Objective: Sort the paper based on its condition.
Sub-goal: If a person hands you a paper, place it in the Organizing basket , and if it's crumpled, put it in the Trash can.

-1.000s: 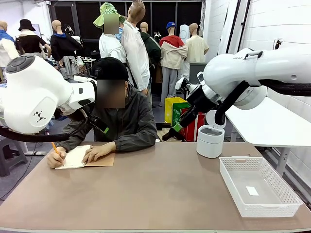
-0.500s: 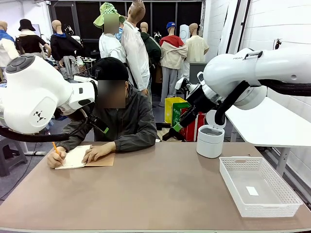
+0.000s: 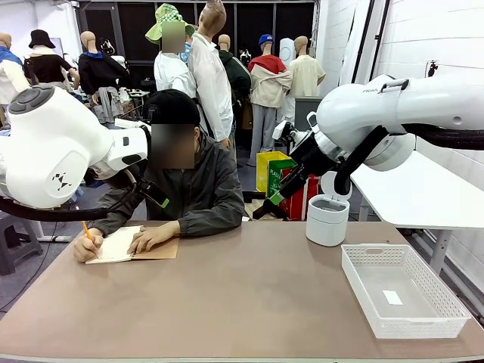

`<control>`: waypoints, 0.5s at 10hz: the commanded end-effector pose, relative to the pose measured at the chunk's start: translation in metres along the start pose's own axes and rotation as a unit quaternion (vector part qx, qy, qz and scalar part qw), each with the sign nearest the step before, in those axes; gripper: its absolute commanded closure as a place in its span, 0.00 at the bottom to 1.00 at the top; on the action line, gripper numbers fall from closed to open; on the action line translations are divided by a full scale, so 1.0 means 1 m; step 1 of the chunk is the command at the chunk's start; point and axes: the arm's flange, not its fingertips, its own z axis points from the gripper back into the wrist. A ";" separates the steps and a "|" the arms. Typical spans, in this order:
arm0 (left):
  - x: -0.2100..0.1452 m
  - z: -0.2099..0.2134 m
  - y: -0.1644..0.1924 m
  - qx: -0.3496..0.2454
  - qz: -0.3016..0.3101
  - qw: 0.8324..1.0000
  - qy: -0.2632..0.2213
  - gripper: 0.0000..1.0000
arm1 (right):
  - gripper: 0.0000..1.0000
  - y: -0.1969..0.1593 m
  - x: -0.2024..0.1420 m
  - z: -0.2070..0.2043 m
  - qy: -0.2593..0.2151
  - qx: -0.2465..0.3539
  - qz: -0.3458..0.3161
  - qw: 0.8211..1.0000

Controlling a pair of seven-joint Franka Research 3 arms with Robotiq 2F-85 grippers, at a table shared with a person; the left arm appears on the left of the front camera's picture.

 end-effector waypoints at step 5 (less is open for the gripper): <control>-0.001 0.000 0.001 0.002 0.001 1.000 0.000 0.00 | 0.00 0.000 -0.001 -0.001 0.003 0.000 0.000 1.000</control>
